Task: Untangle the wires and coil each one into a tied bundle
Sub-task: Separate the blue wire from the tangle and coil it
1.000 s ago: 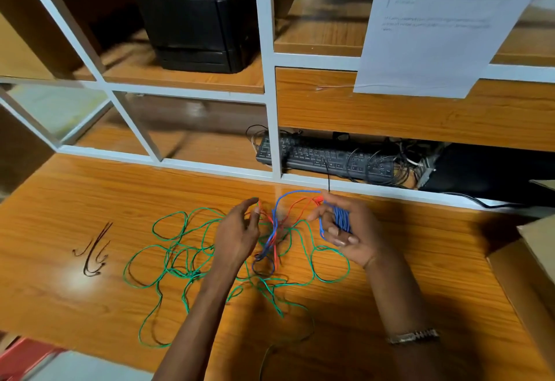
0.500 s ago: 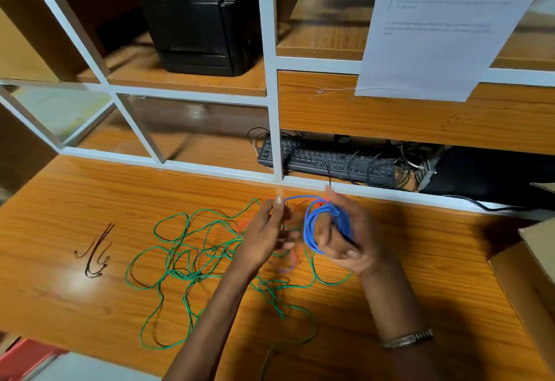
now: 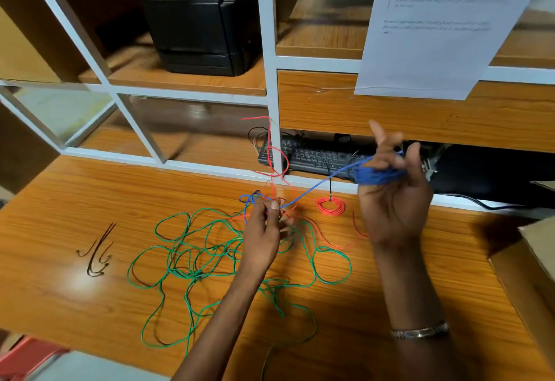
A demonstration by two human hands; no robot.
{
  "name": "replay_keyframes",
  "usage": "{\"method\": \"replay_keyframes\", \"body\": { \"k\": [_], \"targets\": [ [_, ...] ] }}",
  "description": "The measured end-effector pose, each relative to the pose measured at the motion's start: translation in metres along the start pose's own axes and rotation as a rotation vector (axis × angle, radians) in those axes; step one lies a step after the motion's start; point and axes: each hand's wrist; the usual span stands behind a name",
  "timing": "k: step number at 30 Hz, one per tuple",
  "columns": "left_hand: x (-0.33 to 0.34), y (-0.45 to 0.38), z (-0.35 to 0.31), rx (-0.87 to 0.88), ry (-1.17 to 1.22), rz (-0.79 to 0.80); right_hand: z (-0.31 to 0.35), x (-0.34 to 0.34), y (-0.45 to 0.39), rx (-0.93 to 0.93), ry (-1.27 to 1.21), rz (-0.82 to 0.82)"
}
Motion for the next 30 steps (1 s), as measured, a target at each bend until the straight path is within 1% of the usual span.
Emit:
{"method": "replay_keyframes", "body": {
  "k": [1, 2, 3, 4, 5, 6, 7, 8, 9, 10, 11, 12, 13, 14, 15, 17, 19, 20, 21, 23, 24, 27, 28, 30],
  "targets": [
    [-0.002, 0.001, 0.001, 0.042, -0.017, -0.015, 0.005, -0.005, -0.006, -0.063, 0.051, -0.096],
    [-0.004, 0.004, 0.001, 0.093, -0.043, -0.013, 0.008, -0.010, -0.009, -0.124, 0.165, -0.209],
    [-0.004, 0.007, 0.001, 0.146, -0.079, 0.002, 0.009, -0.019, -0.013, -0.175, 0.339, -0.309],
    [-0.003, 0.011, 0.001, 0.197, -0.109, 0.020, 0.006, -0.028, -0.015, -0.193, 0.580, -0.417],
    [-0.001, 0.014, 0.002, 0.241, -0.139, 0.027, -0.001, -0.039, -0.015, -0.173, 0.852, -0.524],
    [0.001, 0.017, 0.002, 0.276, -0.161, 0.024, -0.008, -0.049, -0.014, -0.125, 1.130, -0.615],
    [0.002, 0.017, 0.001, 0.299, -0.181, 0.012, -0.015, -0.053, -0.010, -0.071, 1.371, -0.668],
    [0.002, 0.016, -0.001, 0.319, -0.191, -0.009, -0.021, -0.057, -0.005, 0.053, 1.574, -0.692],
    [0.000, 0.013, -0.002, 0.332, -0.198, -0.031, -0.025, -0.060, 0.000, 0.243, 1.726, -0.684],
    [-0.003, 0.009, -0.003, 0.337, -0.197, -0.045, -0.030, -0.057, 0.006, 0.448, 1.817, -0.658],
    [-0.006, 0.007, -0.003, 0.337, -0.196, -0.048, -0.035, -0.051, 0.011, 0.645, 1.858, -0.610],
    [-0.009, 0.006, -0.003, 0.341, -0.197, -0.040, -0.039, -0.048, 0.015, 0.825, 1.886, -0.518],
    [-0.010, 0.006, -0.003, 0.352, -0.208, -0.031, -0.045, -0.037, 0.020, 0.971, 1.901, -0.408],
    [-0.011, 0.008, -0.002, 0.363, -0.220, -0.022, -0.051, -0.025, 0.023, 1.067, 1.854, -0.273],
    [-0.012, 0.011, -0.001, 0.367, -0.232, -0.016, -0.057, -0.011, 0.025, 1.060, 1.776, -0.217],
    [-0.015, 0.013, 0.004, 0.374, -0.274, -0.019, -0.063, 0.011, 0.030, 0.980, 1.636, -0.264],
    [-0.019, 0.013, 0.008, 0.380, -0.324, -0.033, -0.066, 0.009, 0.030, 1.047, 1.603, -0.108],
    [-0.021, 0.012, 0.008, 0.377, -0.336, -0.033, -0.065, -0.002, 0.030, 1.121, 1.591, -0.052],
    [-0.023, 0.012, 0.009, 0.372, -0.351, -0.035, -0.066, -0.010, 0.030, 1.142, 1.511, -0.059],
    [-0.027, 0.007, 0.011, 0.362, -0.435, -0.073, -0.065, -0.030, 0.027, 1.166, 1.251, -0.125],
    [-0.029, 0.005, 0.011, 0.364, -0.483, -0.106, -0.063, -0.039, 0.026, 1.159, 1.118, -0.128],
    [-0.046, -0.006, 0.017, 0.353, -0.562, -0.219, -0.048, -0.055, 0.024, 1.033, 0.711, -0.077],
    [-0.054, -0.010, 0.018, 0.332, -0.586, -0.250, -0.041, -0.055, 0.022, 0.993, 0.613, -0.044],
    [-0.067, -0.015, 0.022, 0.308, -0.614, -0.285, -0.029, -0.051, 0.019, 0.941, 0.548, -0.051]
  ]
}}
Point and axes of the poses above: each hand's wrist, its own y-axis away from the middle knuckle, its own x-axis out of the palm, z = x × y, and after that the axes turned 2 degrees about x, right-handed
